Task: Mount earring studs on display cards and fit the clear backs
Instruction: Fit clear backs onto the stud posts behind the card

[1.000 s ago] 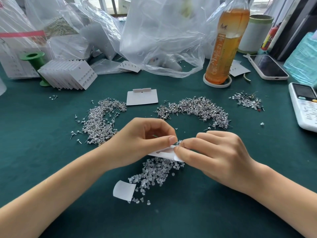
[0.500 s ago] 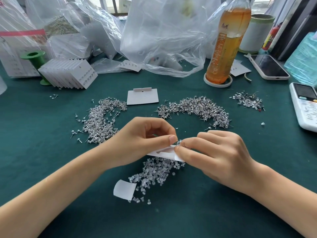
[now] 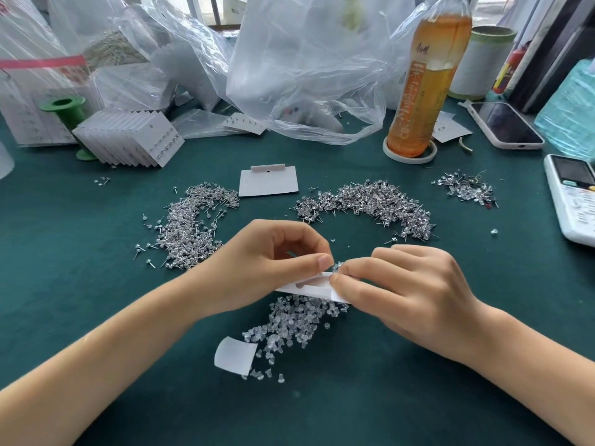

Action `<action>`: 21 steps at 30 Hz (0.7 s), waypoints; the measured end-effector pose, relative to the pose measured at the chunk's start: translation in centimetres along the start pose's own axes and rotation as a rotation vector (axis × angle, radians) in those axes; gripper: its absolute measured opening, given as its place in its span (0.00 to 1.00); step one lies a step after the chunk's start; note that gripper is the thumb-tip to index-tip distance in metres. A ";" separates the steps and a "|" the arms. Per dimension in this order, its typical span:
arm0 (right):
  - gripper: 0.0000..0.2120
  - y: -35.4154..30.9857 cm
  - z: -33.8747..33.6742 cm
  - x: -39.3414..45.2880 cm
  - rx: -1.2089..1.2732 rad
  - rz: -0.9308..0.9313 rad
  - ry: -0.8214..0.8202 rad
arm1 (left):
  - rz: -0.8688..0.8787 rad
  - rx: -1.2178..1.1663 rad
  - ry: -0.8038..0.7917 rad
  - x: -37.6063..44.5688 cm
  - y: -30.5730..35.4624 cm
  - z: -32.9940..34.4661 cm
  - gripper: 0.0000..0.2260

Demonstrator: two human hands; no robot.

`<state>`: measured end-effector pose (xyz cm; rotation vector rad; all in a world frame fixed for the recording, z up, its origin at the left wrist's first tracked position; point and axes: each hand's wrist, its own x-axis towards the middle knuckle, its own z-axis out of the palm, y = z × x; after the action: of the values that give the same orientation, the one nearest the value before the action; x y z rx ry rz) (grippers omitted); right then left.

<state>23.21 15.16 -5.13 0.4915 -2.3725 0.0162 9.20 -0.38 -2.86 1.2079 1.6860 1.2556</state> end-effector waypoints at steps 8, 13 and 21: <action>0.08 -0.1 0.0 0.0 -0.011 -0.003 0.007 | -0.014 -0.028 -0.018 -0.1 0.0 0.0 0.04; 0.07 -0.2 0.1 0.1 -0.031 -0.013 0.023 | -0.027 -0.008 -0.038 -0.3 0.2 -0.1 0.03; 0.07 -0.4 0.1 0.1 -0.061 -0.031 0.044 | -0.030 0.037 -0.039 -0.4 0.3 -0.1 0.02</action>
<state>23.26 14.73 -5.23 0.4937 -2.3147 -0.0593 9.32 -0.77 -2.56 1.2169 1.7000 1.1806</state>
